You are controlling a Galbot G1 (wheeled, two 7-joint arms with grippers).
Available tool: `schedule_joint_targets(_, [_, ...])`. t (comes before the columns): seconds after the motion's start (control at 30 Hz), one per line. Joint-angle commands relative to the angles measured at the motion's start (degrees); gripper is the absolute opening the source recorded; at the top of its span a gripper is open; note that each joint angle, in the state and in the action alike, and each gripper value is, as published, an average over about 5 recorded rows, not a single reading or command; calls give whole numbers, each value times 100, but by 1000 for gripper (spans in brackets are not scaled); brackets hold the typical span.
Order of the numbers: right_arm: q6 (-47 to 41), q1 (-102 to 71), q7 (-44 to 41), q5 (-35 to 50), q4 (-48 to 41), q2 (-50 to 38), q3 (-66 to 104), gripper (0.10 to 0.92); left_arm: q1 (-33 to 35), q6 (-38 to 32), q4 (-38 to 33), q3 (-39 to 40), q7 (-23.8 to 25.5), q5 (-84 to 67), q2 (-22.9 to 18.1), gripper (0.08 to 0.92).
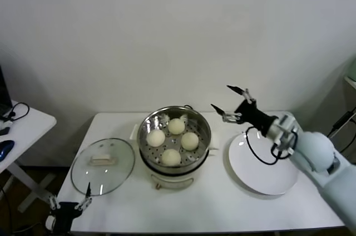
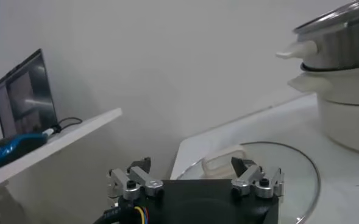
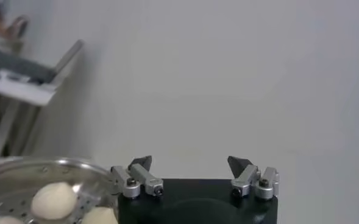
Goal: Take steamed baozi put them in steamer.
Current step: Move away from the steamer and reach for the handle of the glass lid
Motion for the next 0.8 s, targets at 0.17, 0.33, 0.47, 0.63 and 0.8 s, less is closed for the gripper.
schedule_joint_targets(0.17, [2195, -4171, 280, -557, 75, 2394, 2047, 823, -57, -90, -67, 86, -528, 701, 270, 823])
schedule_joint_targets(0.33, [2516, -4337, 330, -672, -107, 2896, 1848, 823, -107, -313, 47, 184, -1215, 1879, 387, 823])
schedule_joint_targets(0.47, [2672, -4389, 457, -812, -182, 3225, 1688, 823, -109, -452, 181, 266, -1617, 2950, 427, 823])
schedule_joint_targets(0.63, [2854, -4360, 562, -896, -247, 3452, 1472, 823, -230, -381, 476, 332, -2112, 4377, 398, 823])
schedule_joint_targets(0.8, [3040, -4293, 709, -915, -379, 3648, 1265, 823, -516, -576, 993, 343, -2553, 5750, 451, 823])
